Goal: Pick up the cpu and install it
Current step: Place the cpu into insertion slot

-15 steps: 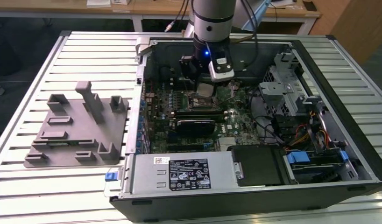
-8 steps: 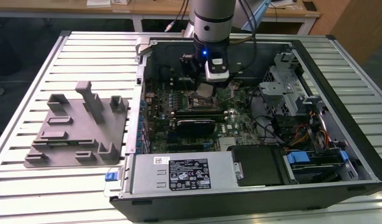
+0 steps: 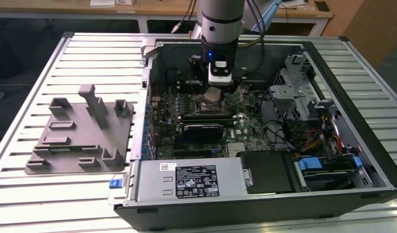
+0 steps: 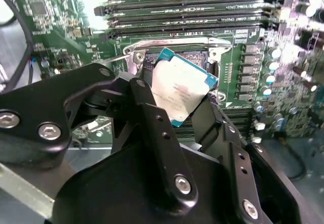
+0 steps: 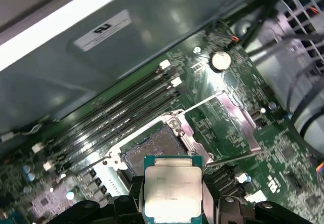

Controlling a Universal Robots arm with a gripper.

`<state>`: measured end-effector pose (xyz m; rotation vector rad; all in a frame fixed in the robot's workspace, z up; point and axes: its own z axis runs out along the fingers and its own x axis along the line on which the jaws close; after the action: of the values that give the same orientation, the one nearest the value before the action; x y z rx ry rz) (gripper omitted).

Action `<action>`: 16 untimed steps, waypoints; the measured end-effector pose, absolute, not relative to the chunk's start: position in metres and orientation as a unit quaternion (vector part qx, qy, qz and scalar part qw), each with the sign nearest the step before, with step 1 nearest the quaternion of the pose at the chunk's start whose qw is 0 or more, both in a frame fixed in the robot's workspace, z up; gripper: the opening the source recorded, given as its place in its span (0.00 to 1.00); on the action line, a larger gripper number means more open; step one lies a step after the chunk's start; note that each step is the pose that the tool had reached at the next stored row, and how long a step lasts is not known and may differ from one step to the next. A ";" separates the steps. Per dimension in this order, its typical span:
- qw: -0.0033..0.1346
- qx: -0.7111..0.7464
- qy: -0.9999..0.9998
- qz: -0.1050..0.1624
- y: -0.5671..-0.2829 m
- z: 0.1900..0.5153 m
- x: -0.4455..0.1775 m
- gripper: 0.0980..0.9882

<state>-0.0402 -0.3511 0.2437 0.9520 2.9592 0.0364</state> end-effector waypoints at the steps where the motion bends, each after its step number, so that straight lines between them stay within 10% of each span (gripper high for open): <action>1: 0.016 0.314 0.949 0.012 -0.351 0.244 -0.040 0.50; 16: 0.018 0.439 0.898 0.009 -0.351 0.243 -0.040 0.50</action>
<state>-0.0402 -0.3511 0.2429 1.3640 2.7901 0.0285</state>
